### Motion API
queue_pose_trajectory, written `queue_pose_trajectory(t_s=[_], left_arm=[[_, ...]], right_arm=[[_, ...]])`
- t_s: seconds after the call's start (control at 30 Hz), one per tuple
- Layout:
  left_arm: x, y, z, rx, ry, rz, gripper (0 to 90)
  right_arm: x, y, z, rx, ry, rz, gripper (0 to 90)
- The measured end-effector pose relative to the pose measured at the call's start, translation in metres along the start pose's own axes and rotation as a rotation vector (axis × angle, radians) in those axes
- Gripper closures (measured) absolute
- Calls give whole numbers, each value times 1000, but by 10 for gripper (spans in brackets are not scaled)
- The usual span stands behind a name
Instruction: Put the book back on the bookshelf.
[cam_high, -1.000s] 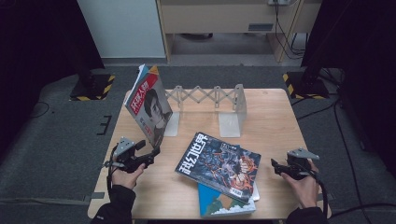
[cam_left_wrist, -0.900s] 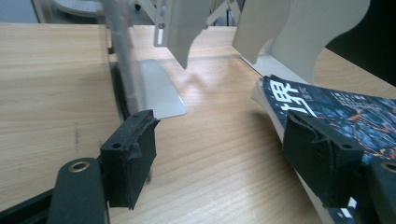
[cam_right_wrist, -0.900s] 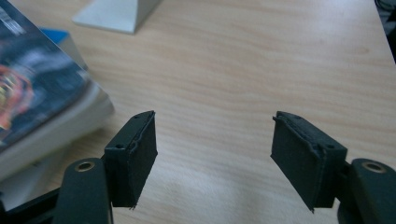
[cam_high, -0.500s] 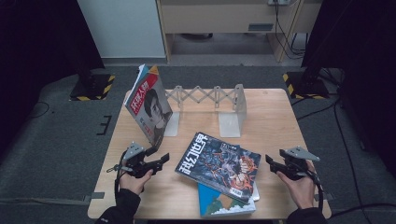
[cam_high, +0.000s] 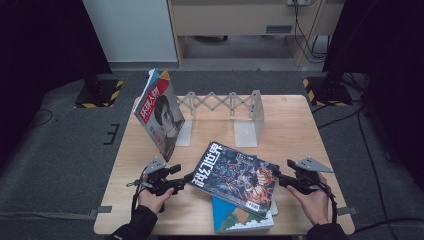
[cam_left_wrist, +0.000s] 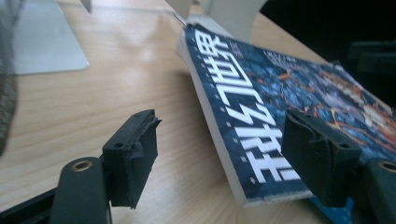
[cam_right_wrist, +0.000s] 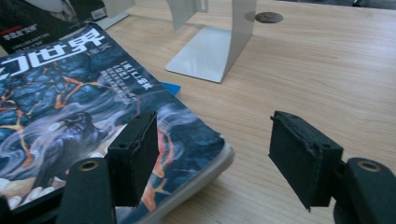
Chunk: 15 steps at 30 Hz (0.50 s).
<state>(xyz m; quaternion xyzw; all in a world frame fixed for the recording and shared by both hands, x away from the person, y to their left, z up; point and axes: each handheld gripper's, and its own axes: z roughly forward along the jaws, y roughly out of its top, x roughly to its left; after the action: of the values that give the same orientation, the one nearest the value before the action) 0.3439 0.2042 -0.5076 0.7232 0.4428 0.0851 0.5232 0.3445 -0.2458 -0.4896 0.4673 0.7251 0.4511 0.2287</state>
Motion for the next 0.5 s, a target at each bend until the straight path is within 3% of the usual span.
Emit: queue_pose_trajectory(t_s=[0.5], left_arm=[[-9,-8,16,77,-50,-8,278]], right_arm=[[15,-2,10,33,71,-11,312]])
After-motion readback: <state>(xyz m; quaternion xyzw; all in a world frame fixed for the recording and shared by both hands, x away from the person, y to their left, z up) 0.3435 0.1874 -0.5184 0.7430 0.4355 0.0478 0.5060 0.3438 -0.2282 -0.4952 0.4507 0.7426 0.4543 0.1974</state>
